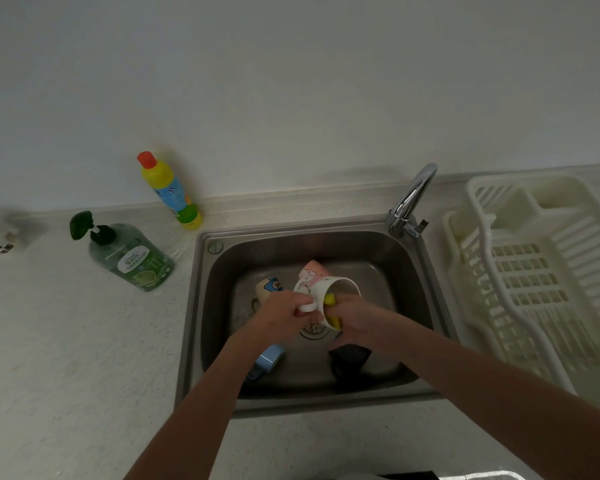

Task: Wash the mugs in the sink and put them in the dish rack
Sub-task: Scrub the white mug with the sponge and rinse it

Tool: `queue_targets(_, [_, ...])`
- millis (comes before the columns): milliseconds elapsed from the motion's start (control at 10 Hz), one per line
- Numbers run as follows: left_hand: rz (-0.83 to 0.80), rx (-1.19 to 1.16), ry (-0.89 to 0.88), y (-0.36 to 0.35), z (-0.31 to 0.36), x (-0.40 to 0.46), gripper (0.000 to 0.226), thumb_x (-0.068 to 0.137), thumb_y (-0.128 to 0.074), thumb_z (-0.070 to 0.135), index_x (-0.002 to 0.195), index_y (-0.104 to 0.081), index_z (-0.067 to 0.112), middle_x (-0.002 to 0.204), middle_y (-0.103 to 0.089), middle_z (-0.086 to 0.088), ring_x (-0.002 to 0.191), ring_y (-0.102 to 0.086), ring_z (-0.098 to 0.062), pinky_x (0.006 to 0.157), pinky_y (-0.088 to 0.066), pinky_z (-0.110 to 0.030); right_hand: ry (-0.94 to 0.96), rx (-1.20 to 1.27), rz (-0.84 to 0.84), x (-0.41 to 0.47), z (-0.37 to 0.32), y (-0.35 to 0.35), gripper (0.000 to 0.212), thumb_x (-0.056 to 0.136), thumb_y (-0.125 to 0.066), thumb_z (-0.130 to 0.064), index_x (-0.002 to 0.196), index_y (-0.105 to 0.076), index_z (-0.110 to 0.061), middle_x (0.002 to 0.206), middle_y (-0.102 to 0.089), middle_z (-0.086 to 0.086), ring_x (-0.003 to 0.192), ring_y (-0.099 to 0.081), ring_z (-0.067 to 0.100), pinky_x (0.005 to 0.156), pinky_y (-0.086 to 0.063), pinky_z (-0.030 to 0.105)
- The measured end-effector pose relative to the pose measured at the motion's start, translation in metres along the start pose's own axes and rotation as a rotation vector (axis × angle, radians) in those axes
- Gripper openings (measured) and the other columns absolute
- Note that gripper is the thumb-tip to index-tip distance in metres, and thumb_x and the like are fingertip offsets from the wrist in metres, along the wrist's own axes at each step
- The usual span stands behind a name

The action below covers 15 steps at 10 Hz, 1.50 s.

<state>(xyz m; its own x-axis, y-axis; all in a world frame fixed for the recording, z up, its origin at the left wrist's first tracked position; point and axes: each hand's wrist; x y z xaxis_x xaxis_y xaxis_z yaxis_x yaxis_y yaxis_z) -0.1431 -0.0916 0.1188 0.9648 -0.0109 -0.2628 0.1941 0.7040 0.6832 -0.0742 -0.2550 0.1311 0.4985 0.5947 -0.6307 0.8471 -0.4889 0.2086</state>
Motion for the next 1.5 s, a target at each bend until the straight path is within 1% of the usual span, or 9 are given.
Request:
queue_targets(200, [-0.07,0.032,0.001,0.0,-0.008,-0.009,0.04,0.089,-0.072,0.026,0.059,-0.047,0.034,0.066,-0.055,0.017,0.071,-0.054,0.002,0.069,-0.042,-0.014,-0.078,-0.603,0.058,-0.012,0.013,0.004,0.05,0.095,-0.052,-0.017,0.144,-0.044,-0.025,0.154,-0.035,0.002,0.144,-0.031,0.025,0.114,-0.022,0.062])
queue_targets(500, [-0.035,-0.038,0.045,0.004,-0.006,-0.007,0.013,0.088,-0.072,0.029,0.079,-0.066,0.022,0.081,-0.065,0.009,0.082,-0.062,-0.003,0.073,-0.051,-0.018,0.11,-0.163,-0.151,-0.009,-0.019,-0.004,0.041,0.098,-0.05,0.0,0.139,-0.046,-0.001,0.127,-0.055,0.009,0.091,-0.061,0.005,0.089,-0.052,0.019])
queue_targets(700, [-0.1,0.026,0.018,0.001,-0.012,-0.014,0.02,0.089,-0.071,0.03,0.079,-0.067,0.013,0.085,-0.07,0.001,0.09,-0.066,-0.009,0.081,-0.054,-0.023,0.17,-1.204,-0.009,0.001,0.037,0.004,0.058,0.095,-0.057,-0.024,0.149,-0.035,-0.024,0.158,-0.029,0.002,0.145,-0.029,0.027,0.114,-0.024,0.059])
queue_targets(800, [-0.084,0.03,-0.009,-0.003,-0.002,-0.009,0.019,0.089,-0.071,0.028,0.075,-0.062,0.018,0.085,-0.067,0.004,0.094,-0.066,-0.013,0.088,-0.055,-0.03,-0.138,-0.136,0.045,0.002,0.017,-0.004,0.055,0.094,-0.063,-0.034,0.141,-0.041,-0.013,0.139,-0.051,0.008,0.121,-0.054,0.025,0.1,-0.05,0.038])
queue_targets(900, [-0.035,0.011,-0.012,0.001,0.0,-0.007,0.025,0.088,-0.073,0.026,0.068,-0.058,0.02,0.078,-0.063,0.003,0.087,-0.066,-0.016,0.082,-0.056,-0.032,-0.183,0.044,0.088,0.0,0.005,-0.01,0.041,0.095,-0.062,-0.029,0.128,-0.049,-0.01,0.125,-0.059,0.011,0.103,-0.06,0.022,0.081,-0.058,0.032])
queue_targets(1100, [-0.013,0.009,0.0,0.007,-0.018,-0.012,0.023,0.087,-0.074,0.029,0.085,-0.071,0.007,0.084,-0.069,0.0,0.088,-0.066,-0.013,0.072,-0.051,-0.015,0.281,-0.934,-0.157,-0.011,0.022,0.013,0.046,0.098,-0.053,-0.014,0.142,-0.045,-0.02,0.144,-0.043,0.001,0.134,-0.04,0.024,0.111,-0.035,0.031])
queue_targets(1200, [-0.054,0.002,-0.006,-0.005,-0.012,-0.013,0.023,0.088,-0.073,0.028,0.08,-0.069,0.007,0.084,-0.069,0.002,0.091,-0.066,-0.011,0.079,-0.052,-0.018,0.297,-1.46,0.011,0.002,0.036,0.014,0.058,0.095,-0.054,-0.022,0.15,-0.034,-0.024,0.16,-0.024,0.002,0.147,-0.023,0.028,0.115,-0.02,0.06])
queue_targets(1400, [0.019,-0.052,0.003,0.0,-0.007,-0.005,0.02,0.086,-0.074,0.026,0.076,-0.068,0.009,0.083,-0.07,-0.005,0.085,-0.066,-0.014,0.076,-0.055,-0.023,0.071,-0.219,0.031,0.002,-0.005,-0.013,0.043,0.096,-0.058,-0.014,0.139,-0.05,-0.014,0.134,-0.055,0.009,0.121,-0.056,0.029,0.097,-0.053,0.041])
queue_targets(1500, [0.019,-0.088,0.007,0.007,-0.017,-0.008,0.014,0.085,-0.076,0.025,0.083,-0.073,0.012,0.083,-0.069,0.002,0.082,-0.064,-0.006,0.069,-0.049,-0.011,0.109,-0.248,-0.056,-0.004,0.004,-0.006,0.042,0.098,-0.057,-0.02,0.139,-0.051,-0.018,0.138,-0.053,0.01,0.125,-0.053,0.028,0.102,-0.05,0.044])
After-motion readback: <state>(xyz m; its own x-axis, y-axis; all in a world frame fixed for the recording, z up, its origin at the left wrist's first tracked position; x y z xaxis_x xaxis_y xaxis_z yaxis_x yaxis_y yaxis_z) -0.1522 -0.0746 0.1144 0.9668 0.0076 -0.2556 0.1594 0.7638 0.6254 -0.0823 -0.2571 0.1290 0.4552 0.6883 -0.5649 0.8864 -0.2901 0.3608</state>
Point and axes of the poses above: each hand's wrist, its own x-axis towards the middle knuckle, its own y-axis out of the back of the hand, z = x × y
